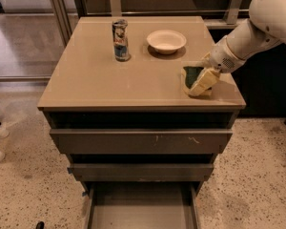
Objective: Place sponge into bottom drawer
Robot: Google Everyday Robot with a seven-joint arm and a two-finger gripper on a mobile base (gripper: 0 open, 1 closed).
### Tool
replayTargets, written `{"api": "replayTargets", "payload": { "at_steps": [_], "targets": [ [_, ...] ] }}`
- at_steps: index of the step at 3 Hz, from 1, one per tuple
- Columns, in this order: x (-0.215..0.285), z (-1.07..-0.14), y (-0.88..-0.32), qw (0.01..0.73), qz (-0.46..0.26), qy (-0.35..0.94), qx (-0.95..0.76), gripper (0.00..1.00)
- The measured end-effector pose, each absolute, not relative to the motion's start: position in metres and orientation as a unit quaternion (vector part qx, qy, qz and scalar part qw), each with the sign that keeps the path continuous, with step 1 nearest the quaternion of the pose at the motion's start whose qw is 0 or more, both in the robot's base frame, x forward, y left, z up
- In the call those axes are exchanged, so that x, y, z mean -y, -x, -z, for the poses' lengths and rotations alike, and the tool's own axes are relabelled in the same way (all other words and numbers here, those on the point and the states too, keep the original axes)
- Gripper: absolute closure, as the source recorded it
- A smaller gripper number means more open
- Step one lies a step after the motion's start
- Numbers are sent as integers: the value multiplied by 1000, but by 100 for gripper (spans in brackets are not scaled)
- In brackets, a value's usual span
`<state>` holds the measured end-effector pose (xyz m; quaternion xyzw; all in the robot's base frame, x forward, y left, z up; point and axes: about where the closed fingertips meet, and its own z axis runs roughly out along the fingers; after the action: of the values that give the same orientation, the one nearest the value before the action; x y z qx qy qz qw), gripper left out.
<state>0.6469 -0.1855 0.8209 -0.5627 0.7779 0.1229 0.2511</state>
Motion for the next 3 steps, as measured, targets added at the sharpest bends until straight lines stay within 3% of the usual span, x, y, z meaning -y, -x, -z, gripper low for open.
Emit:
{"api": "replayTargets", "payload": {
  "at_steps": [1, 2, 3],
  "targets": [
    [183, -826, -641, 251, -125, 565, -776, 64],
    [179, -850, -620, 258, -122, 575, -767, 95],
    [175, -872, -590, 270, -116, 590, -752, 100]
  ]
}}
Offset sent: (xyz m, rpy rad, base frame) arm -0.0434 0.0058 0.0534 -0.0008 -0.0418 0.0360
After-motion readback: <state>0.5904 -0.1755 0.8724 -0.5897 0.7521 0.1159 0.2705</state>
